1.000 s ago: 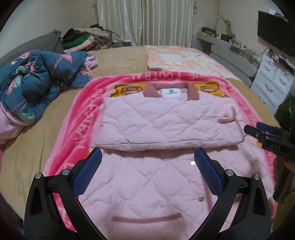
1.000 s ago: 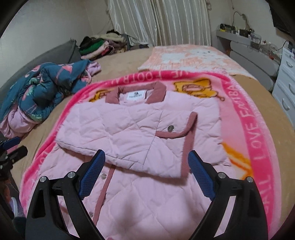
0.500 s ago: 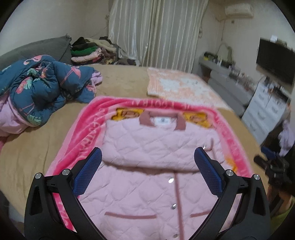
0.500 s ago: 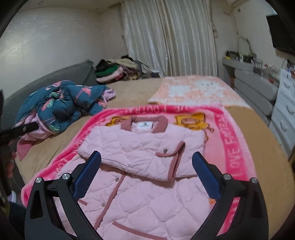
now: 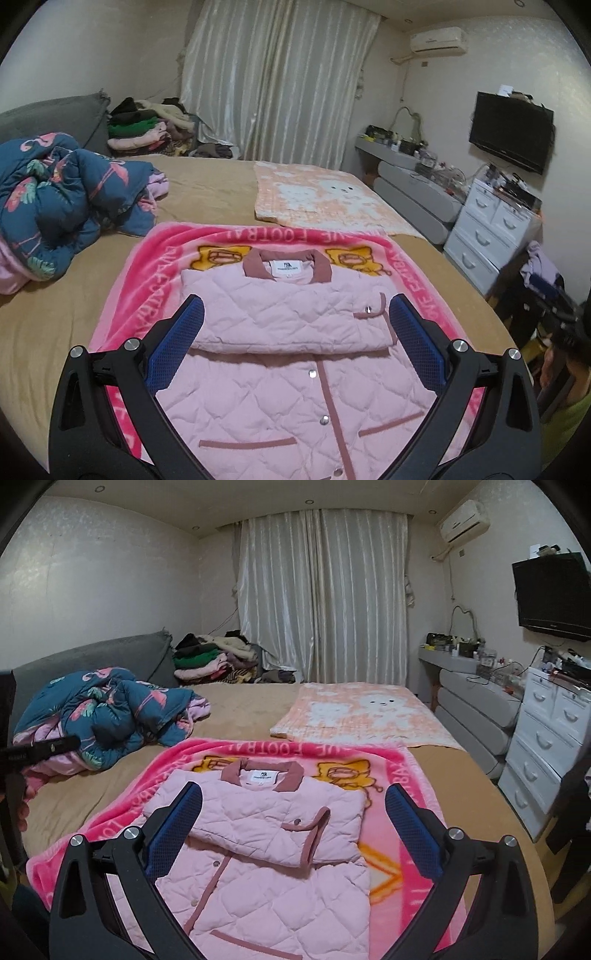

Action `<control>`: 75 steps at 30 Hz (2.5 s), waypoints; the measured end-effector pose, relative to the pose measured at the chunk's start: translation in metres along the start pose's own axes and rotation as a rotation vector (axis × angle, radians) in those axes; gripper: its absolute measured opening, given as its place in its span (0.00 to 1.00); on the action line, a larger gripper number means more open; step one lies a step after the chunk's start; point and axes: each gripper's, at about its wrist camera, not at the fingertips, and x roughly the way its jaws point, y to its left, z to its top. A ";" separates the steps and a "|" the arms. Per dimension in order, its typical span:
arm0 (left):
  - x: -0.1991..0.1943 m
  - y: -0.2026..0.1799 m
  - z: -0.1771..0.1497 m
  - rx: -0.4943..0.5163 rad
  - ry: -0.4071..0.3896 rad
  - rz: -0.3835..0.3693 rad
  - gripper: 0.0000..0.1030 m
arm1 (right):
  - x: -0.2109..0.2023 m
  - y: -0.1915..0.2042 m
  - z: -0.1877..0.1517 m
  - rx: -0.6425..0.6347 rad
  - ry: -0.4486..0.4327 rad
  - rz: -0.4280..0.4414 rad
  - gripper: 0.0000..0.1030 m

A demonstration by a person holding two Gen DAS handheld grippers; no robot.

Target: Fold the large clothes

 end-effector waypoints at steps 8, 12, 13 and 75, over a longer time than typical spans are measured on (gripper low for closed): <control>0.002 0.009 -0.035 0.037 0.029 -0.024 0.91 | -0.007 0.017 -0.022 -0.004 0.013 -0.049 0.96; 0.004 0.014 -0.055 0.028 0.040 -0.028 0.91 | -0.005 0.027 -0.034 -0.013 0.031 -0.044 0.96; 0.004 0.015 -0.059 0.023 0.043 -0.027 0.91 | -0.004 0.029 -0.037 -0.015 0.039 -0.042 0.96; 0.006 0.063 -0.184 -0.003 0.270 0.130 0.91 | 0.005 0.015 -0.198 0.077 0.350 -0.038 0.96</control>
